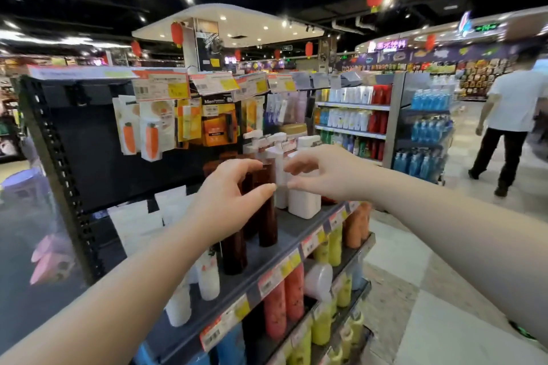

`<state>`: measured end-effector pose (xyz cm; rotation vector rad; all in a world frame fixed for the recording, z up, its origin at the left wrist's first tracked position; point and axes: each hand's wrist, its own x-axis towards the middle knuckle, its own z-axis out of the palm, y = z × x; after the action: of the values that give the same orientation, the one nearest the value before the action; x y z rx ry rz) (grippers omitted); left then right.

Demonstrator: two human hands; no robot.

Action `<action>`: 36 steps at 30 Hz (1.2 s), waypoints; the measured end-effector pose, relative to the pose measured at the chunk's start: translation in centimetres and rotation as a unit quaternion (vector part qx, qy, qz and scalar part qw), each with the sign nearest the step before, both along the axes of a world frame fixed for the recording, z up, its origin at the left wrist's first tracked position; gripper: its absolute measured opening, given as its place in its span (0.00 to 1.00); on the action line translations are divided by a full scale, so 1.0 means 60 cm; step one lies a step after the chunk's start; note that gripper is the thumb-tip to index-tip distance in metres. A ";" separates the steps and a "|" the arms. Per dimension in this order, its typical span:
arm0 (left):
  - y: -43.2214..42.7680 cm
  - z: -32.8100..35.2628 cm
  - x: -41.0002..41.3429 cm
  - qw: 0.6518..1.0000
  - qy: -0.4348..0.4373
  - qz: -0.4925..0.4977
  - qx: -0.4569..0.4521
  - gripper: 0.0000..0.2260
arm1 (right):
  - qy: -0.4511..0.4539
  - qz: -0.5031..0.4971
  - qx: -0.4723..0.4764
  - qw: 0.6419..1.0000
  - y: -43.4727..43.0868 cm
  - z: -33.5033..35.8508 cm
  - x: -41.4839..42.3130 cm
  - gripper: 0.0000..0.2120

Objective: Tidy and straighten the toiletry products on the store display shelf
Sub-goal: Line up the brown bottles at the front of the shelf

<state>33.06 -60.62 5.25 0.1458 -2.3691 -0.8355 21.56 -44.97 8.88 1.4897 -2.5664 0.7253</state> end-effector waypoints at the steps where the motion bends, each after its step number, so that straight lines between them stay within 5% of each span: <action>1: 0.015 -0.004 -0.011 1.000 -0.008 -0.007 0.001 0.20 | -0.002 -0.004 -0.002 1.000 0.017 -0.004 -0.009 0.15; 9: 0.155 -0.059 -0.145 0.996 -0.093 -0.014 0.007 0.22 | -0.024 -0.038 0.046 0.998 0.193 -0.047 -0.140 0.16; 18: 0.334 -0.114 -0.332 0.994 -0.092 -0.010 0.058 0.19 | -0.055 -0.060 0.061 0.995 0.373 -0.089 -0.312 0.14; 36: 0.346 -0.178 -0.674 0.989 -0.098 0.037 0.106 0.20 | -0.098 -0.045 0.030 0.994 0.369 -0.166 -0.613 0.14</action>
<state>-7.38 -39.89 -5.41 0.4184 -2.4311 -1.0785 -15.22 -22.81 -1.07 1.3712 -2.8013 0.8281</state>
